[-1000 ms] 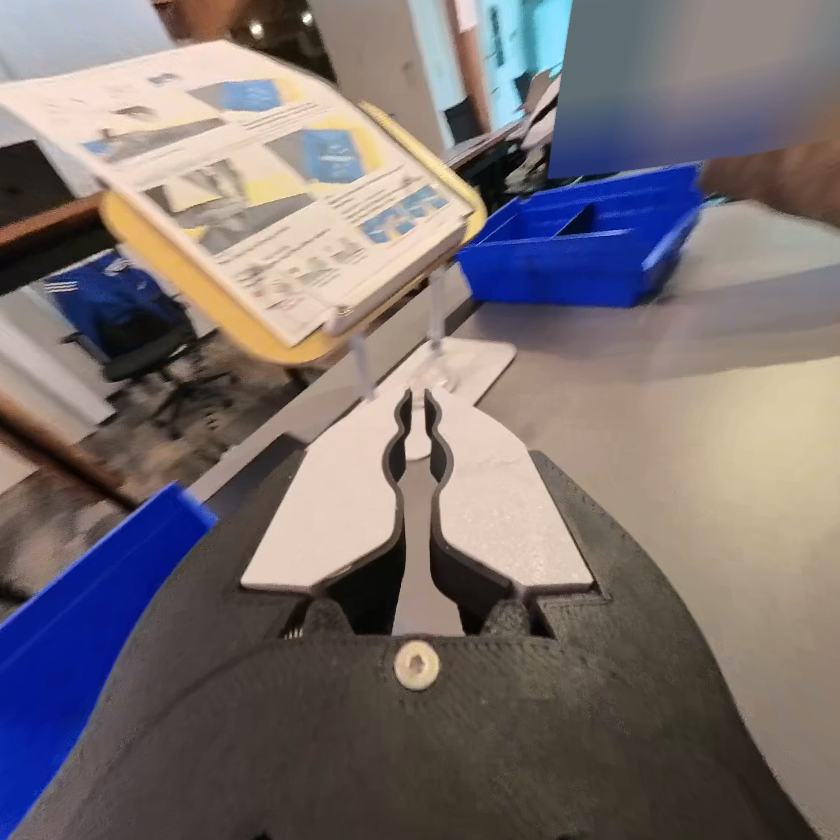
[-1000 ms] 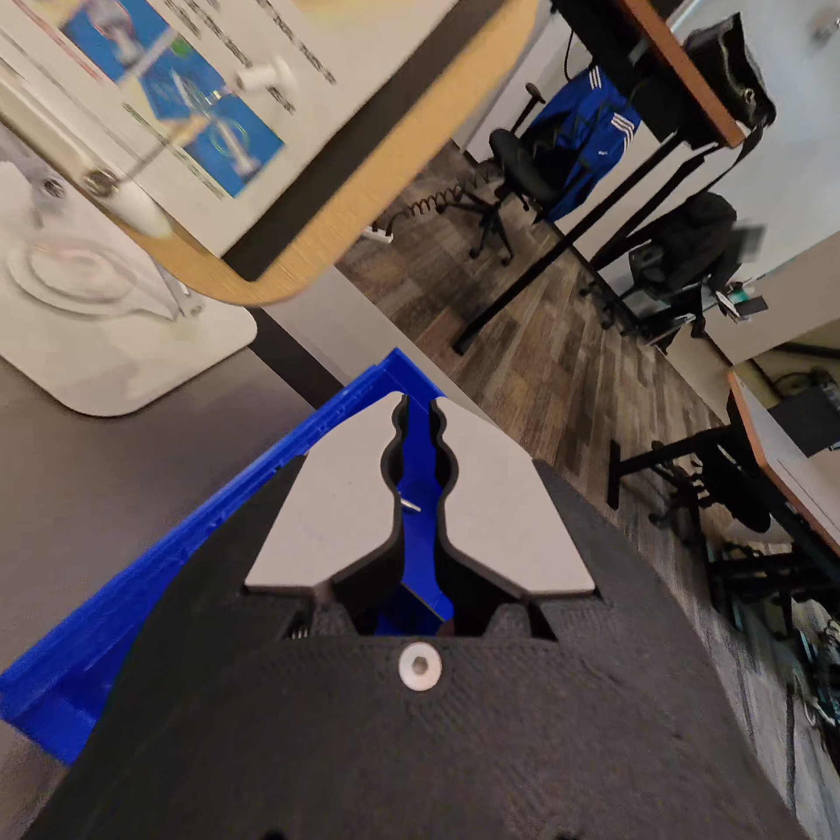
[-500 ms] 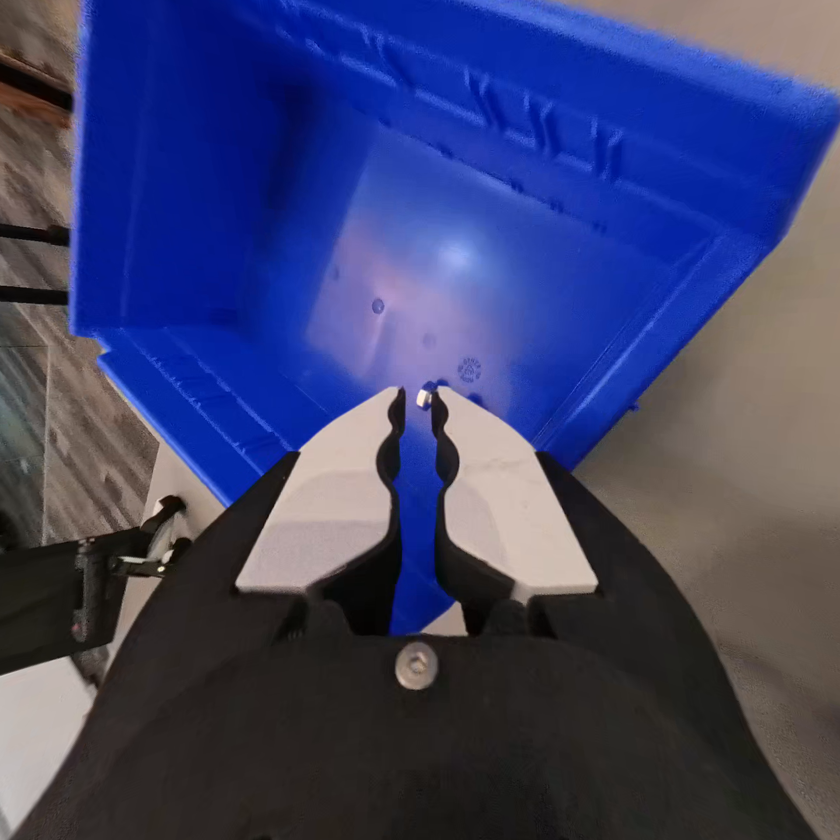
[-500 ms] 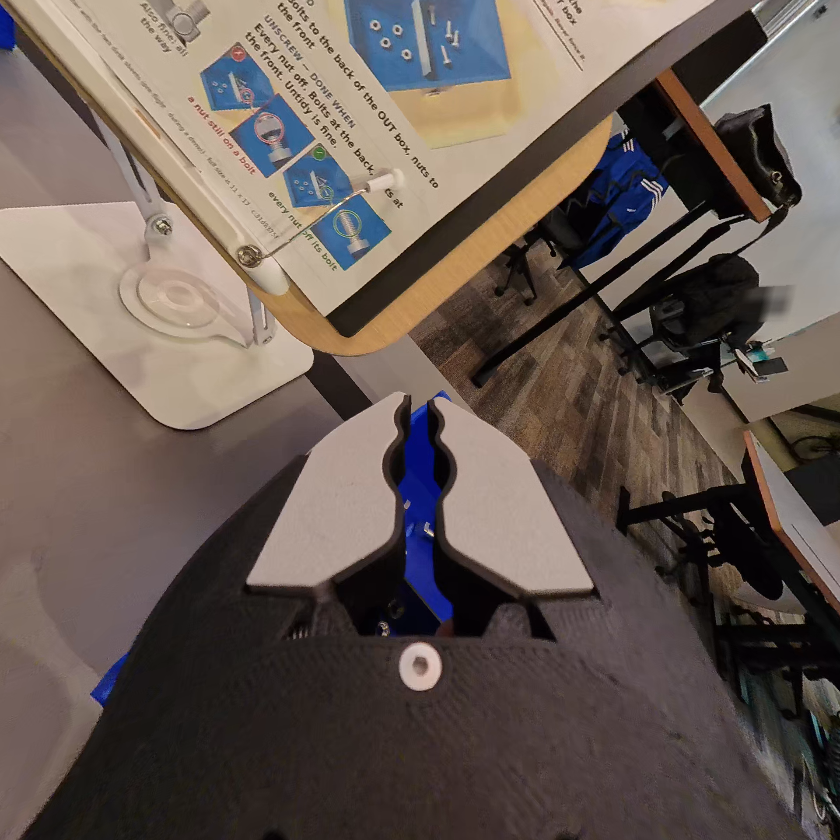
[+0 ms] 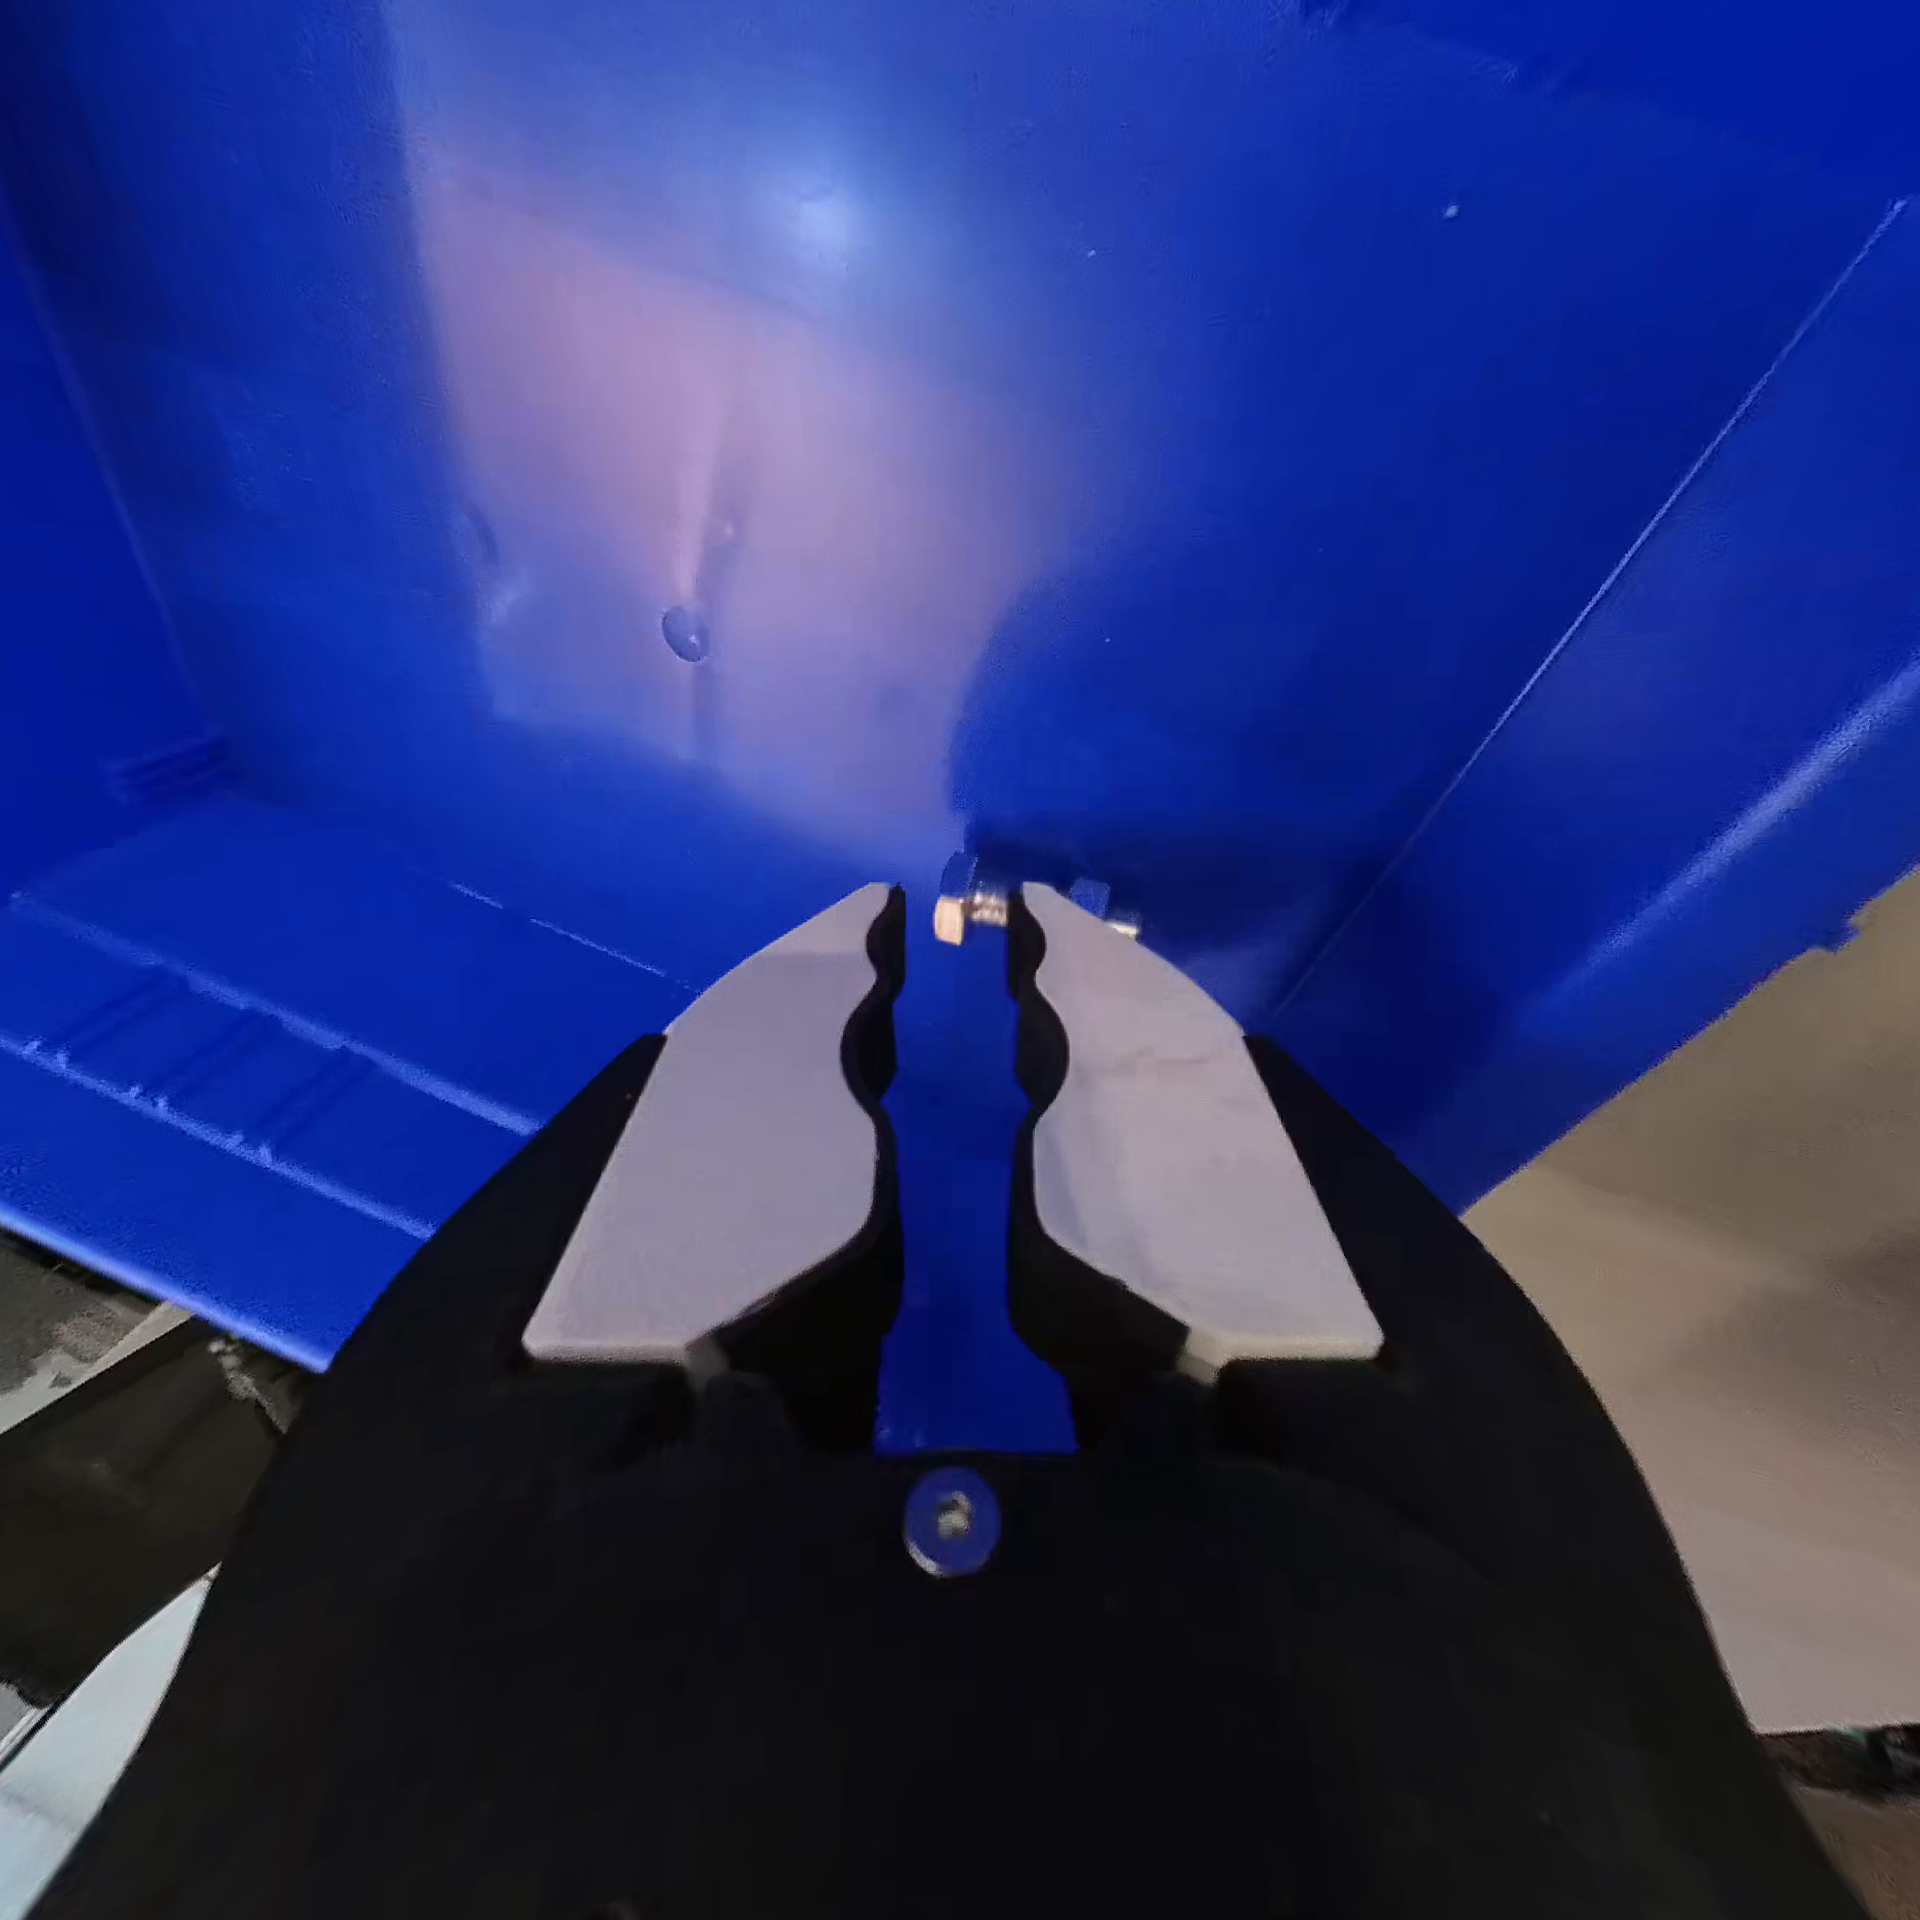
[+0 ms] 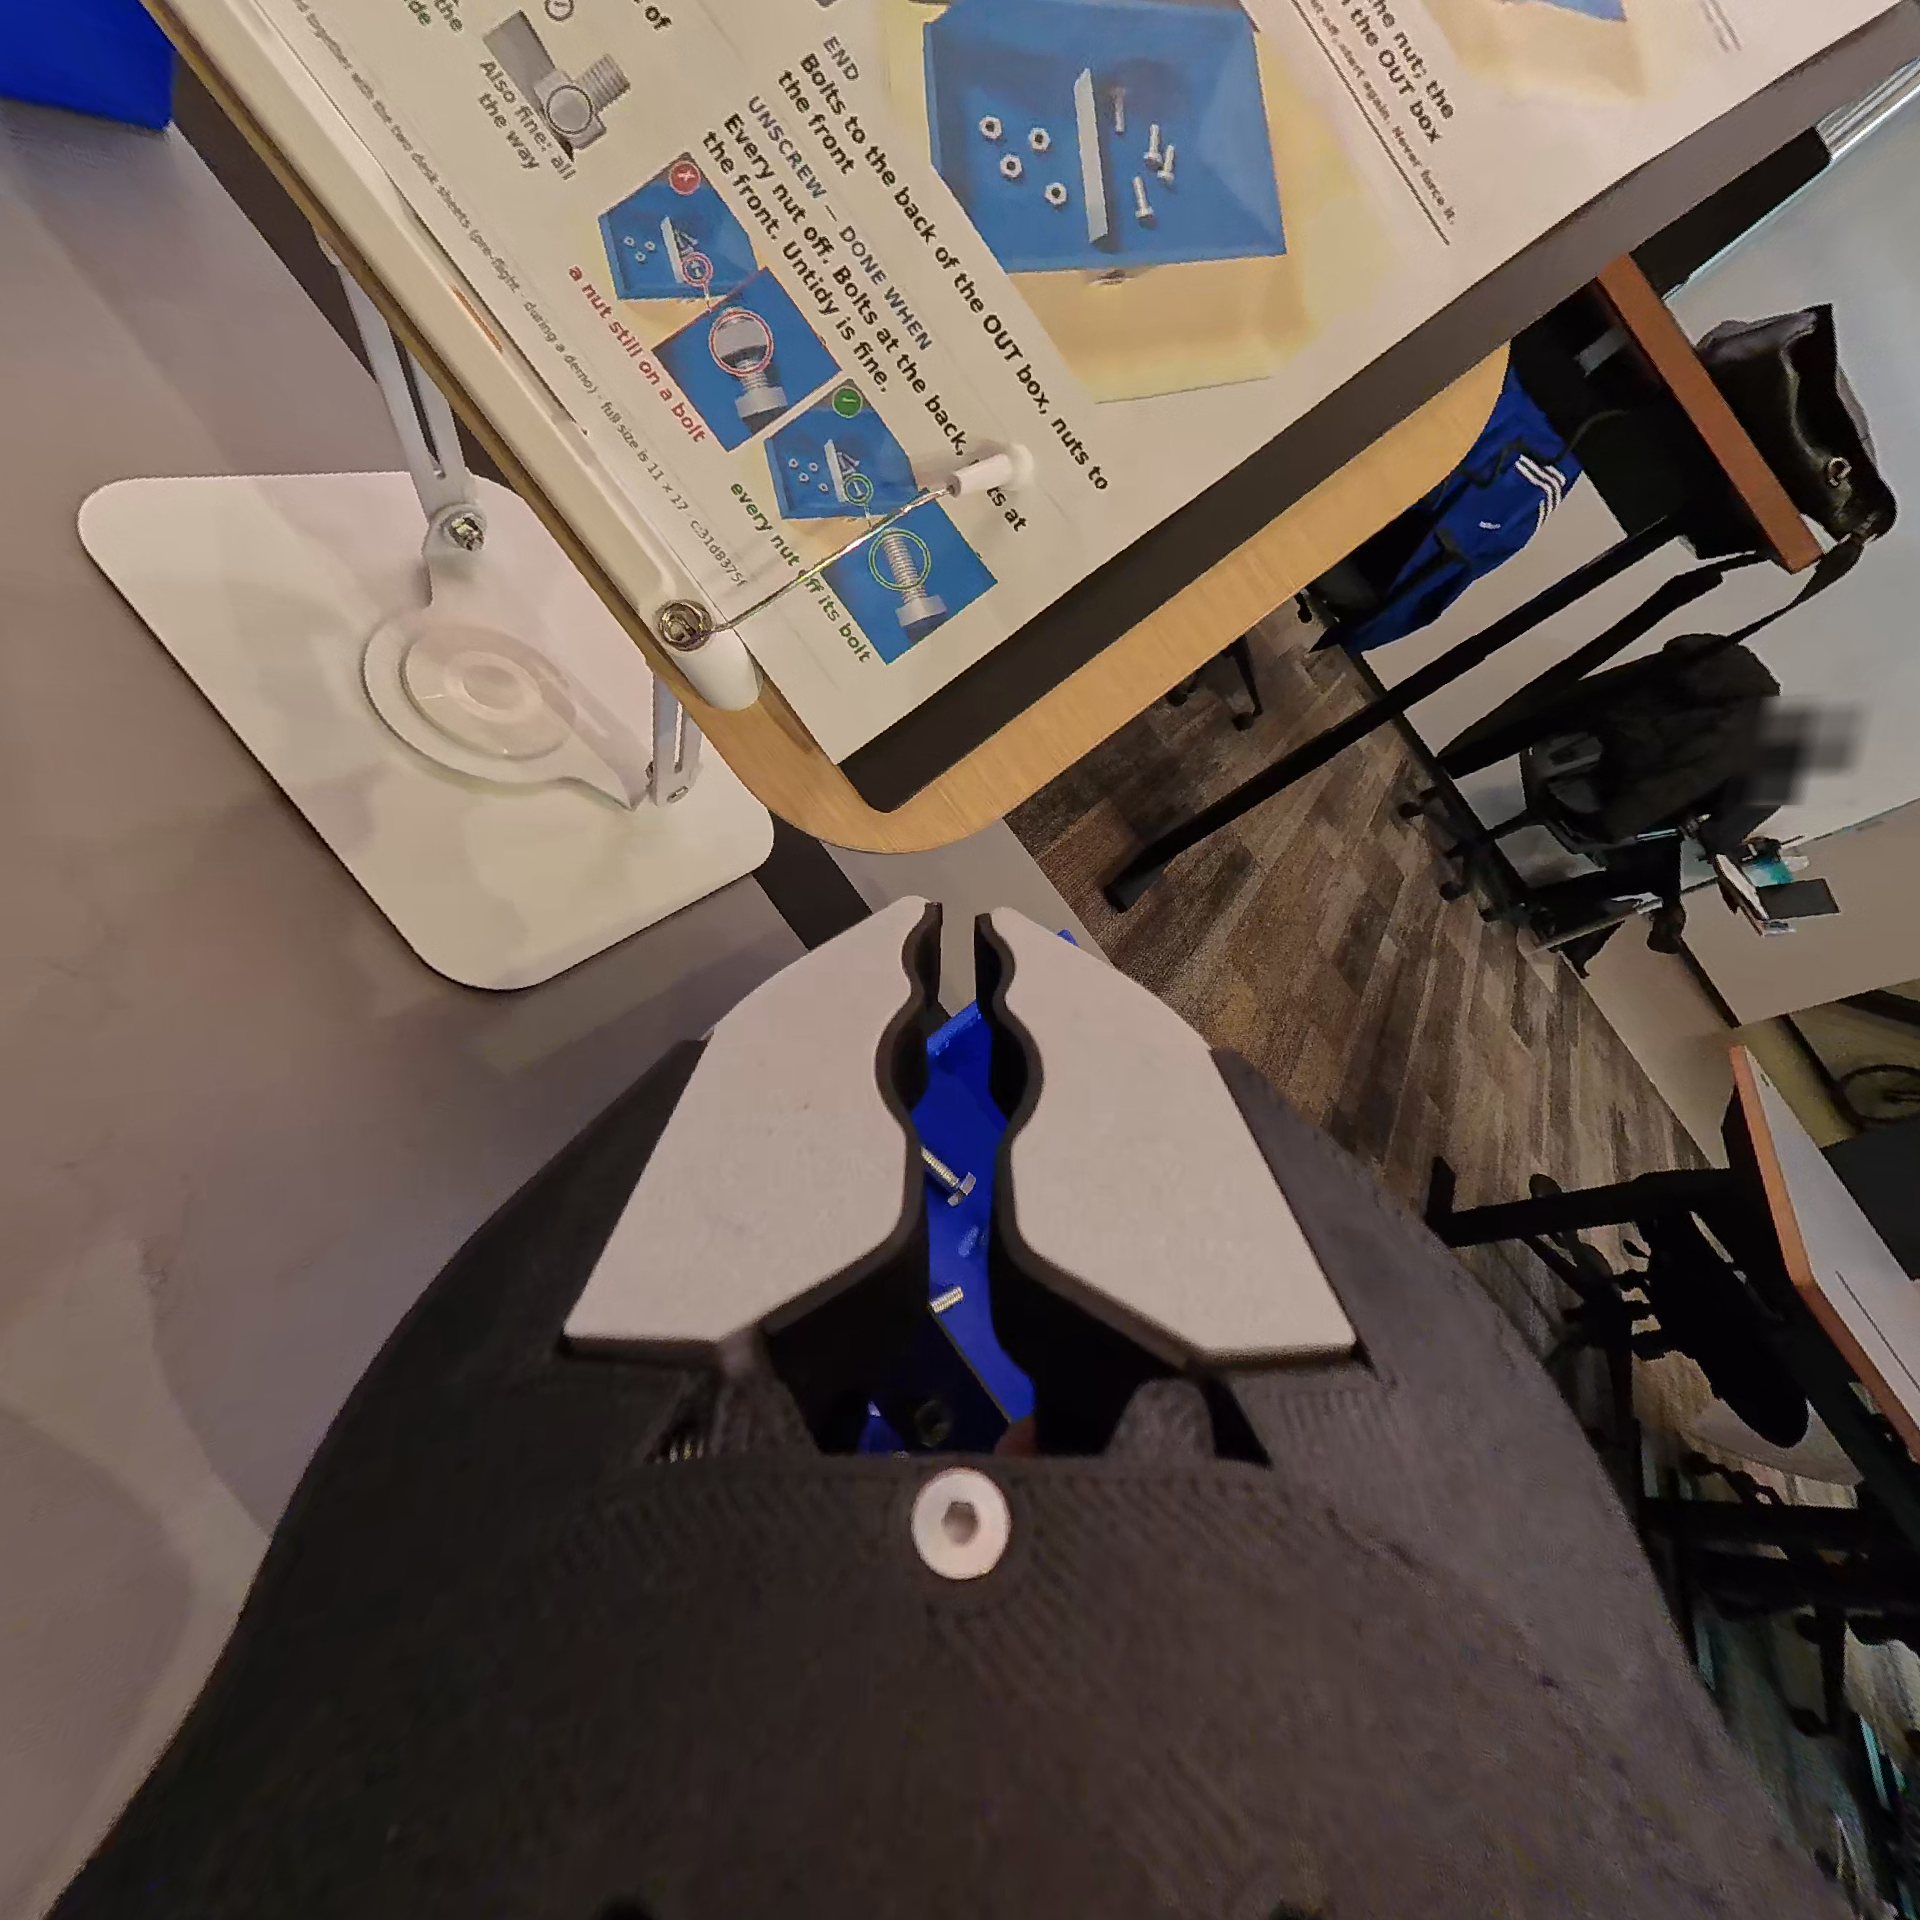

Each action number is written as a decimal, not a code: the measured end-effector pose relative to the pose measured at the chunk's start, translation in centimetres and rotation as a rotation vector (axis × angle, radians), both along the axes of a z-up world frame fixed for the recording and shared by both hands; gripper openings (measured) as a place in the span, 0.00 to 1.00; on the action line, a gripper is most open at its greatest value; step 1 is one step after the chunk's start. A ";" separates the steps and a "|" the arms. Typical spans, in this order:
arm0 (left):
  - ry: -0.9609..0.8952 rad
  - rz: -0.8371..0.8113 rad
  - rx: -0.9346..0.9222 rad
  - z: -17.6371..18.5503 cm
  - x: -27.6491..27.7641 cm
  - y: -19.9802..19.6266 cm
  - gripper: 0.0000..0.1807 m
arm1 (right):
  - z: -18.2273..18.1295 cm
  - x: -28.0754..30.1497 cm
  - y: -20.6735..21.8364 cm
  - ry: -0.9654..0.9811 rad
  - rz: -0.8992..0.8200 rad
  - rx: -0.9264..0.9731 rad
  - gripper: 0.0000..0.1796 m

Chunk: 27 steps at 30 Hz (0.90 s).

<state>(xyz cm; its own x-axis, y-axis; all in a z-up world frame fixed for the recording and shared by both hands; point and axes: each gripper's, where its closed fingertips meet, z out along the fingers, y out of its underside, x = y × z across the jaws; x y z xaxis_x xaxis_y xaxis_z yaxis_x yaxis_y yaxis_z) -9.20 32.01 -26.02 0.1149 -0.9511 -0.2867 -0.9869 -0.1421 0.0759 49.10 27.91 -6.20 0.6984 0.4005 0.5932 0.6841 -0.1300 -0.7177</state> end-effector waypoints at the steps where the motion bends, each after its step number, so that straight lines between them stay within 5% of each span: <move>1: 0.003 0.004 -0.009 -0.2 0.0 0.1 0.10 | 0.0 0.0 0.0 -0.001 0.002 0.000 0.03; 14: 0.052 0.063 -0.104 -1.3 -1.1 -0.4 0.04 | 0.1 -0.5 -0.2 0.000 0.014 0.005 0.03; 21: -0.112 0.090 0.133 2.2 0.3 1.8 0.03 | 1.4 -2.3 -1.3 0.003 0.059 0.038 0.03; 27: -0.406 0.110 0.402 8.8 3.3 1.6 0.03 | 3.6 -6.8 -4.2 0.028 0.196 0.089 0.02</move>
<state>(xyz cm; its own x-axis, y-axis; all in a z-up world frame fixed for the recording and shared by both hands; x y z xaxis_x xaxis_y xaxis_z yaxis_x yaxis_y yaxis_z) -5.88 33.60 -17.24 0.3834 -0.7530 -0.5349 -0.9034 -0.1851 -0.3868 42.33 23.72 -2.58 0.6288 0.4771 0.6140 0.6699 0.0685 -0.7392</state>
